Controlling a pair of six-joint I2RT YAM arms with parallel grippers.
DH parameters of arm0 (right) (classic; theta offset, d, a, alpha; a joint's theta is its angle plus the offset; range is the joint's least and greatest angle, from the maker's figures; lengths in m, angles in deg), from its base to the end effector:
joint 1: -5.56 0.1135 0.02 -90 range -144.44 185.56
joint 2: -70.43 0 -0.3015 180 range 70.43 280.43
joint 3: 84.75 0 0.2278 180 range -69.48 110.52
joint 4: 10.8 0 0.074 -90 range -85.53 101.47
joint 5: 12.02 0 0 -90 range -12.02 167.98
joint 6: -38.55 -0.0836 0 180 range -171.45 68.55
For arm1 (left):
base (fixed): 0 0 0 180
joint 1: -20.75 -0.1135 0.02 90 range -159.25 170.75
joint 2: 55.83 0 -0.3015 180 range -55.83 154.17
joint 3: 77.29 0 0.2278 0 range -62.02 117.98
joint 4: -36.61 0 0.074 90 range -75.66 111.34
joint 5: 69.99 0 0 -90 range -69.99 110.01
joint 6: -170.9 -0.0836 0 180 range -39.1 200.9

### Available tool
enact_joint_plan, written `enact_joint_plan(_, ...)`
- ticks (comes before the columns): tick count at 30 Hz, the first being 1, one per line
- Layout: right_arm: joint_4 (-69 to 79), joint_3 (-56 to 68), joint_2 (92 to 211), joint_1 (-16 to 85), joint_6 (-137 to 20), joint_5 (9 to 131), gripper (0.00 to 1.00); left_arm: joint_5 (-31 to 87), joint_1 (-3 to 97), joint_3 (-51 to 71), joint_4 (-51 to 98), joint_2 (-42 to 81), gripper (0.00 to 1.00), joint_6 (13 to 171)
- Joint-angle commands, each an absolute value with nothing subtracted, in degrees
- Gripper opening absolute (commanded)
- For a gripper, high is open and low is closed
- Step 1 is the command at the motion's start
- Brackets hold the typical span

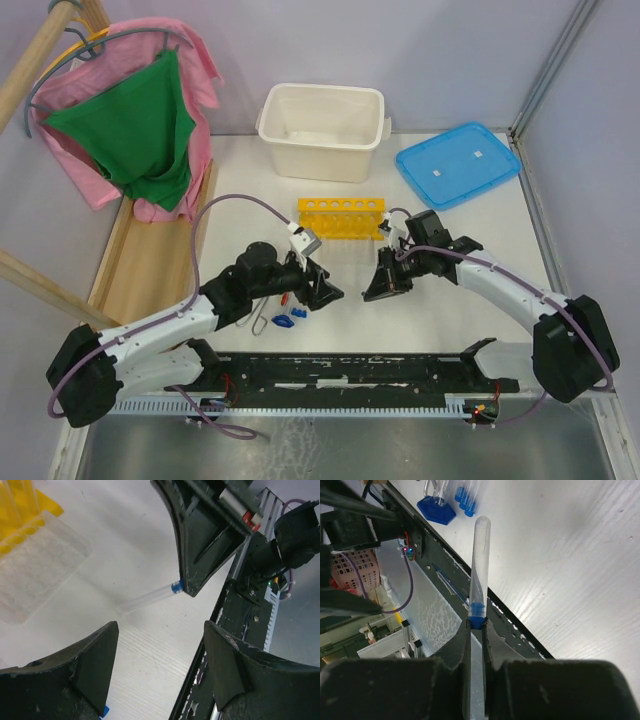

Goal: Organize the chemistry lab equipment
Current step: Insert the test tube into the slot of the test tube rack.

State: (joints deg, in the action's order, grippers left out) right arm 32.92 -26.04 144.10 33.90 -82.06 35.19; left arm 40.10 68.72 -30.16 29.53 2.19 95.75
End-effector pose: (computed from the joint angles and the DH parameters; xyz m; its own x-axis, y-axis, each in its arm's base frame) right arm 0.1717 0.1571 0.2284 -0.9828 -0.1055 -0.1519 -0.1844 0.6181 0.7641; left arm 0.1320 -0.1894 0.2792 -0.4345 0.1226 -0.8923 0.8328 0.4319 -0.3462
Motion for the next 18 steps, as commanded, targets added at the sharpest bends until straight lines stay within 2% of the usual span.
enact_joint_plan(1, 31.5, -24.9, 138.7, 34.1, -83.7, 32.5, 0.08, 41.8, 68.6, -33.3, 37.8, 1.1, 0.75, 100.8)
enact_joint_plan(9, 33.5, -23.8, 135.4, 35.0, -84.1, 32.4, 0.08, 36.9, 68.6, -34.7, 41.2, 0.3, 0.74, 105.3)
enact_joint_plan(13, 32.8, -23.7, 135.6, 35.1, -84.4, 32.3, 0.08, 35.5, 68.4, -35.8, 45.5, 1.2, 0.67, 108.5)
enact_joint_plan(16, 32.8, -23.5, 135.6, 35.2, -84.4, 32.4, 0.08, 33.3, 68.1, -36.7, 47.7, 1.8, 0.66, 113.3)
enact_joint_plan(18, 32.8, -23.5, 135.4, 35.2, -84.4, 32.8, 0.08, 31.7, 67.8, -36.0, 47.1, 2.5, 0.6, 117.7)
